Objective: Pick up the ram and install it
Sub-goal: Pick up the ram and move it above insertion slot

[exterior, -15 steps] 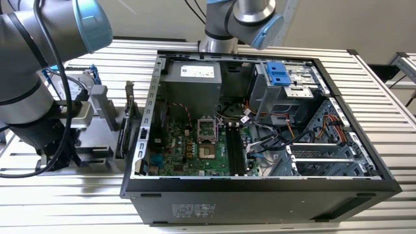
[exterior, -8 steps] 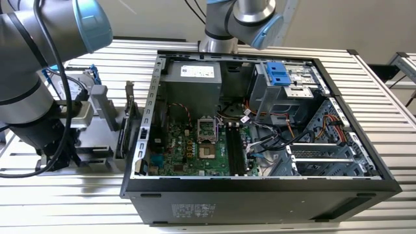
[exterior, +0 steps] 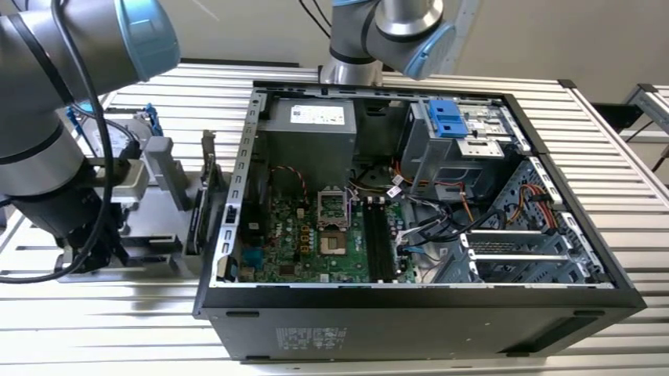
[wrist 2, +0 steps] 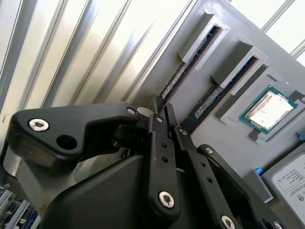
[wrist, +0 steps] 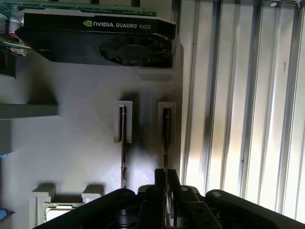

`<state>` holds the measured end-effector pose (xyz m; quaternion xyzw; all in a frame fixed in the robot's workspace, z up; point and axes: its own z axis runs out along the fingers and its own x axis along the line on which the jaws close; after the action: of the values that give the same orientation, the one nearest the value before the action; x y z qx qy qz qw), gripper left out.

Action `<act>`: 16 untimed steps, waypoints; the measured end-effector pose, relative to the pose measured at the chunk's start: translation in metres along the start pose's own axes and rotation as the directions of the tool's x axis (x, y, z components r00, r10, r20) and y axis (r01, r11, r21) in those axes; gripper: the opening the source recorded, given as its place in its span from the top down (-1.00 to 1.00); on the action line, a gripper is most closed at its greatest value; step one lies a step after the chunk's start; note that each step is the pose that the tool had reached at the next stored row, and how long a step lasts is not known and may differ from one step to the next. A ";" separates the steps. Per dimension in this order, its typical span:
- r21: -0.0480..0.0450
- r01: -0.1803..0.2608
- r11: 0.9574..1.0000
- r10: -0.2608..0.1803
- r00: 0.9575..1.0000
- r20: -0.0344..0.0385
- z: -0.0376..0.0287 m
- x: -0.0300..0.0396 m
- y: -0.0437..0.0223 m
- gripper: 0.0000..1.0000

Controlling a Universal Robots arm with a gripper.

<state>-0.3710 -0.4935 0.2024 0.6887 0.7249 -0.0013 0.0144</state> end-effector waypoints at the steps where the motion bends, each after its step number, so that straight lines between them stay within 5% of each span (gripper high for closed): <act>1: 0.000 0.000 1.000 0.000 1.000 0.000 -0.0010 0.0000 0.0000 1.00; 16: 0.000 0.000 1.000 0.000 1.000 0.000 -0.0158 -0.0004 0.0003 1.00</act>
<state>-0.3710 -0.4935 0.2182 0.6887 0.7249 -0.0014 0.0144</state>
